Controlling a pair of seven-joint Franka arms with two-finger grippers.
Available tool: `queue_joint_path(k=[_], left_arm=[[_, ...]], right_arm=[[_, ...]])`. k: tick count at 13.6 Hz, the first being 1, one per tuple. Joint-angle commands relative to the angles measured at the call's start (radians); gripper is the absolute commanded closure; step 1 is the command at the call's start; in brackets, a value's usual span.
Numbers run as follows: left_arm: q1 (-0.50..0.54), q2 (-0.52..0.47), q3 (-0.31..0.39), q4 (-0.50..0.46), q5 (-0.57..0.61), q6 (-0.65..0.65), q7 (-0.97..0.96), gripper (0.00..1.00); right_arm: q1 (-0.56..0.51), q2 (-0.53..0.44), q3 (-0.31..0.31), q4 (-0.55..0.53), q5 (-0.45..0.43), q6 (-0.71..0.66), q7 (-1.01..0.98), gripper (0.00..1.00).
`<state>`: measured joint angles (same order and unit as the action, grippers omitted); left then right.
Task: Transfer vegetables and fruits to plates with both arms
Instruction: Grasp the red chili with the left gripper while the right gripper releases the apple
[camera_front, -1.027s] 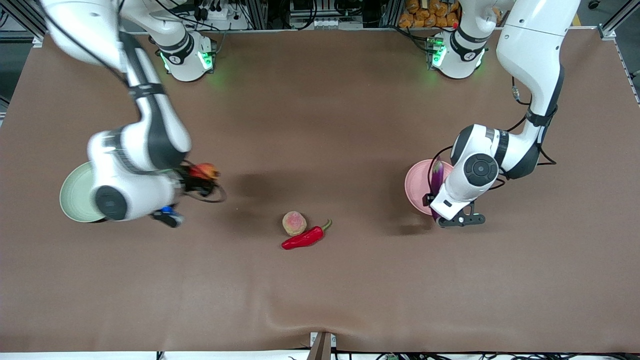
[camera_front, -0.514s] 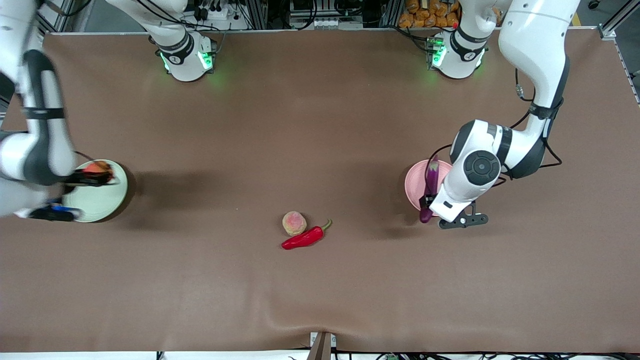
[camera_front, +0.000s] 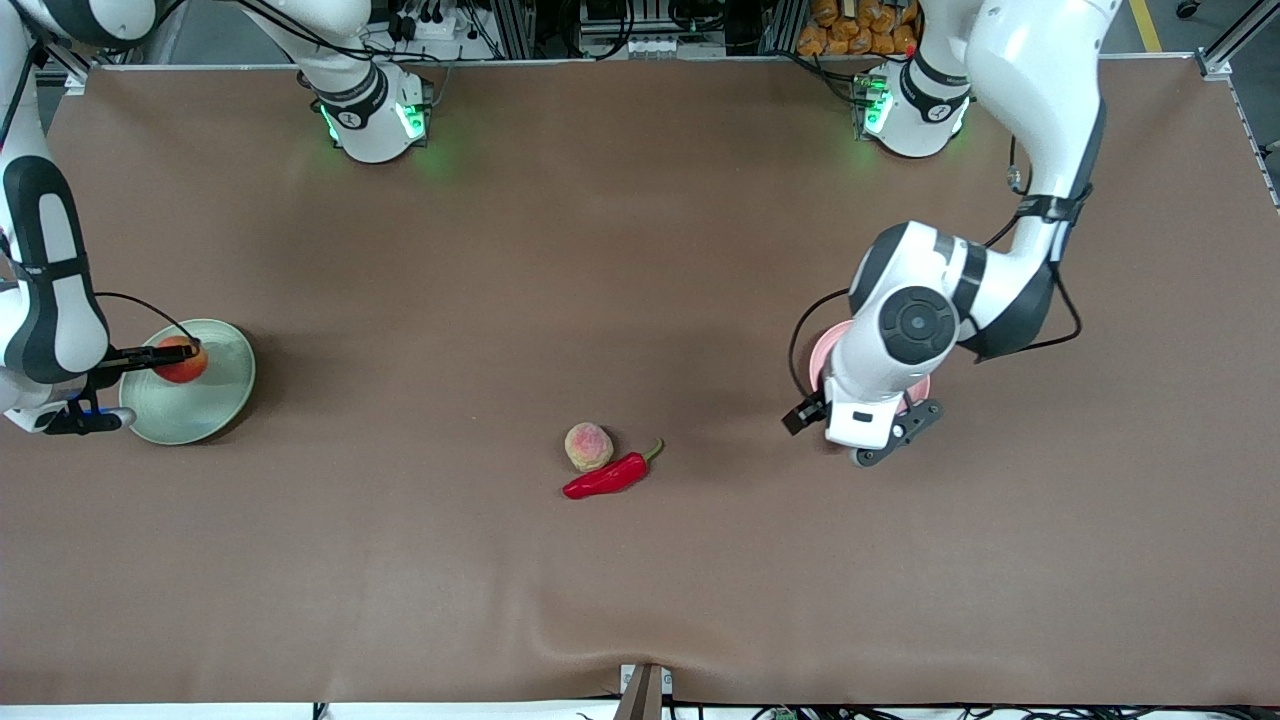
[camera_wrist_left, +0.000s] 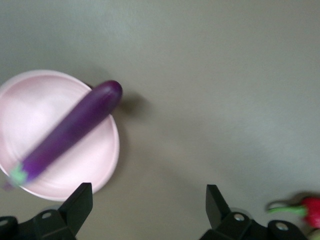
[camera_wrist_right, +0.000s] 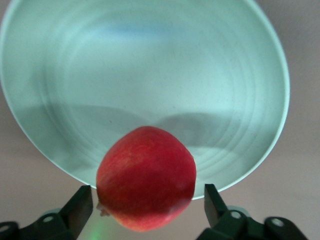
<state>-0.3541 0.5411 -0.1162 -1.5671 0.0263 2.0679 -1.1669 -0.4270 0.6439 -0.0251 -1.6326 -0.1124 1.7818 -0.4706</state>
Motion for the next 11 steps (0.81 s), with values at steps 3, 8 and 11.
queue_joint_path(k=[3,8,11], left_arm=[[-0.106,0.164,0.004,0.221,-0.026,-0.019,-0.371,0.00],[-0.213,0.269,0.013,0.289,-0.025,0.235,-0.672,0.00],[-0.267,0.327,0.016,0.303,-0.026,0.372,-0.826,0.00]], right_arm=[[0.014,-0.041,0.028,0.046,0.167,-0.210,0.163,0.00],[0.131,-0.078,0.030,0.076,0.210,-0.338,0.429,0.00],[0.183,-0.102,0.030,0.082,0.247,-0.371,0.536,0.00]])
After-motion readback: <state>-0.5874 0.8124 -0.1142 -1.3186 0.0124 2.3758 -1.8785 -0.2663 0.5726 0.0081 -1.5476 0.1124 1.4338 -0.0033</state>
